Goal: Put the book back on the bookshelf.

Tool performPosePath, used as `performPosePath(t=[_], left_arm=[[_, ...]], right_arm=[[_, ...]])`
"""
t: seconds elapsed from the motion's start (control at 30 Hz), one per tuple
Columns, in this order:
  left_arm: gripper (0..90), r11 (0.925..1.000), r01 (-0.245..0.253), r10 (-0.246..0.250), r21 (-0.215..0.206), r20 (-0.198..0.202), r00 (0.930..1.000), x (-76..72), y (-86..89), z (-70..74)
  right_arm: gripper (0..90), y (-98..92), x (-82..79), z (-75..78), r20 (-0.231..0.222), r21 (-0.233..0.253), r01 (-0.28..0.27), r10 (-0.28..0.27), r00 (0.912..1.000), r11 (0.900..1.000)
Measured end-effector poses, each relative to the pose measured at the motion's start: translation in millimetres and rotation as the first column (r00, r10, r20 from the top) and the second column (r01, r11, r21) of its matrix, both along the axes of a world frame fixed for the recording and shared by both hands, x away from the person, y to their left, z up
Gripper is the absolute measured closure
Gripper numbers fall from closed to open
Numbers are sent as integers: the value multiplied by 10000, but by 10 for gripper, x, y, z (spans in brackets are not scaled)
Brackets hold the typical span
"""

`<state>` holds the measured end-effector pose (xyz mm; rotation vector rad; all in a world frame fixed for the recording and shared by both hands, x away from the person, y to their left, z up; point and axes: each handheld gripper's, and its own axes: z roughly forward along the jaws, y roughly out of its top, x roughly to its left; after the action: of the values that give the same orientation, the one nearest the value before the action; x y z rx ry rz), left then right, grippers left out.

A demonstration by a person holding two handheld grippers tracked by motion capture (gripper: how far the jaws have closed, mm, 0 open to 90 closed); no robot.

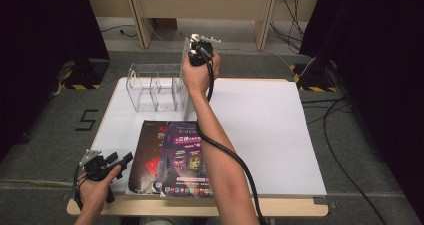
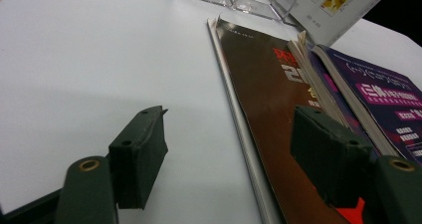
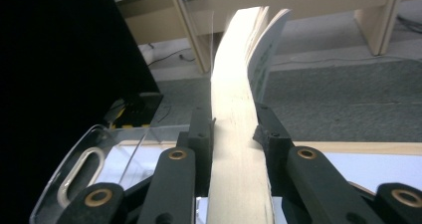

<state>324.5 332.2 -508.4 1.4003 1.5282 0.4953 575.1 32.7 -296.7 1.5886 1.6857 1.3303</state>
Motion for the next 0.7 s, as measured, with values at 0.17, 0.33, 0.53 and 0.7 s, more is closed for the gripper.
performPosePath(t=[0.17,0.33,0.53,0.7], left_arm=[[295,10000,30,-30,7,-37,10000,9,-3,-7],[295,10000,25,-25,-18,-25,10000,-1,3,-3],[295,10000,-2,2,-26,10,10000,-4,14,0],[295,10000,40,-40,5,26,10000,-4,-2,4]], right_arm=[[739,-24,12,16,120,196,-9,7,9999,9998],[739,-13,16,-6,318,337,-18,7,9995,9994],[734,18,7,-29,377,-69,102,-99,9992,9999],[725,14,-27,-42,464,-437,-13,33,9989,9990]])
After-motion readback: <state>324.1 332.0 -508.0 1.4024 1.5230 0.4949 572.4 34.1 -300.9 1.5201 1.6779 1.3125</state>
